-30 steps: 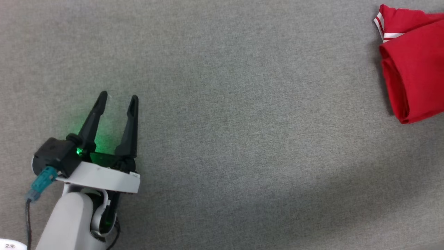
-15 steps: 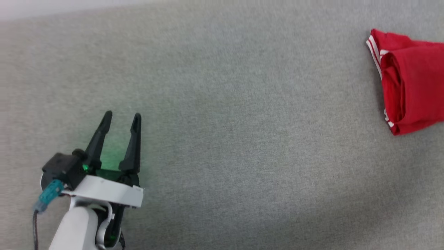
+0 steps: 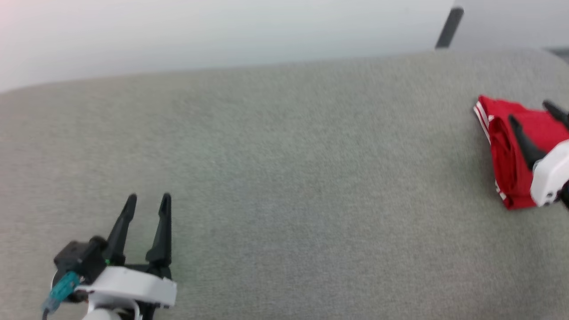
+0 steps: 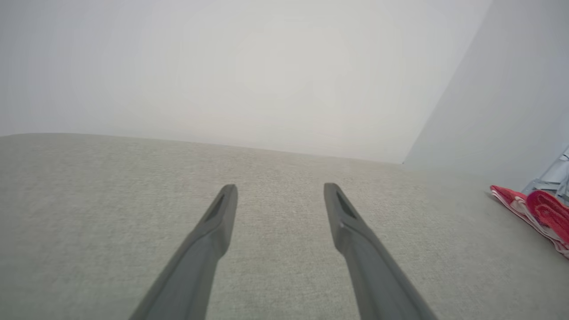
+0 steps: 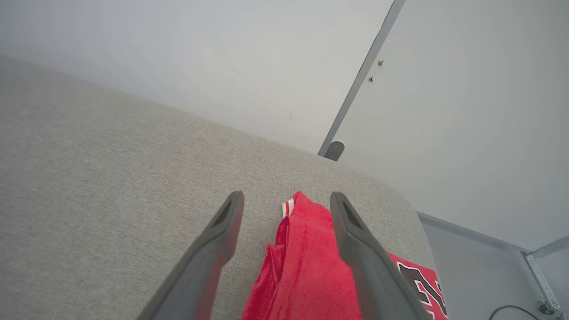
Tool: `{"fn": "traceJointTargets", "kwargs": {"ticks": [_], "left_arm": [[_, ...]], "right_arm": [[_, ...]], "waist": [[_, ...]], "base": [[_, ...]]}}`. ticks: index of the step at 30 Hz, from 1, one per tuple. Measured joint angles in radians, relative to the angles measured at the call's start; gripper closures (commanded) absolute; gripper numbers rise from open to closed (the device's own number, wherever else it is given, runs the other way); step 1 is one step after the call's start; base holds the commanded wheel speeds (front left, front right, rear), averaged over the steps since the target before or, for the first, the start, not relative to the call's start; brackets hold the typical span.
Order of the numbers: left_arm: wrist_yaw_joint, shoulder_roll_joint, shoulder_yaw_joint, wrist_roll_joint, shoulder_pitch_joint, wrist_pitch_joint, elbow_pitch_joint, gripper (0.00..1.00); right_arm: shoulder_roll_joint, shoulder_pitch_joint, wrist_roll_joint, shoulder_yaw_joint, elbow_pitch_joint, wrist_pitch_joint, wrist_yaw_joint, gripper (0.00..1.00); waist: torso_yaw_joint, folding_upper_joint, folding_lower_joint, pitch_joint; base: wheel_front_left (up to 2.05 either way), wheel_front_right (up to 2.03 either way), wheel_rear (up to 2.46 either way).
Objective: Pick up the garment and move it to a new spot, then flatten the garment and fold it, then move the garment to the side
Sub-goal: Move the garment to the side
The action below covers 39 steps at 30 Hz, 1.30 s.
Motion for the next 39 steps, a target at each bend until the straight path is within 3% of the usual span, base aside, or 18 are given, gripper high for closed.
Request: {"fn": "traceJointTargets", "kwargs": {"ticks": [6, 13, 14, 23, 39], "left_arm": [[0.000, 0.002, 0.031, -0.003, 0.065, 0.000, -0.001, 0.00], [0.000, 0.009, 0.061, -0.011, 0.128, 0.000, -0.009, 0.00], [0.000, 0.008, 0.074, -0.011, 0.147, 0.000, -0.015, 0.00], [0.000, 0.012, 0.115, -0.013, 0.204, 0.000, -0.027, 0.00], [0.000, 0.013, 0.135, -0.006, 0.252, 0.000, -0.041, 0.00]], "right_arm": [[0.022, 0.129, -0.010, -0.082, -0.047, -0.013, 0.000, 0.00], [0.053, 0.300, -0.075, -0.245, -0.150, -0.014, 0.000, 0.00], [0.076, 0.363, -0.095, -0.299, -0.182, -0.014, 0.000, 0.00], [0.179, 0.555, -0.194, -0.463, -0.302, -0.014, 0.000, 0.00], [0.281, 0.745, -0.303, -0.612, -0.460, 0.022, 0.000, 0.00]], "waist": [[0.037, 0.0000, 0.0000, -0.086], [0.071, 0.0000, 0.0000, -0.157], [0.080, 0.0000, 0.0000, -0.174], [0.089, 0.0000, 0.0000, -0.210], [0.072, 0.0000, 0.0000, -0.223]], "base": [[0.00, 0.00, 0.00], [0.00, 0.00, 0.00], [0.00, 0.00, 0.00], [0.00, 0.00, 0.00], [0.00, 0.00, 0.00]]}}
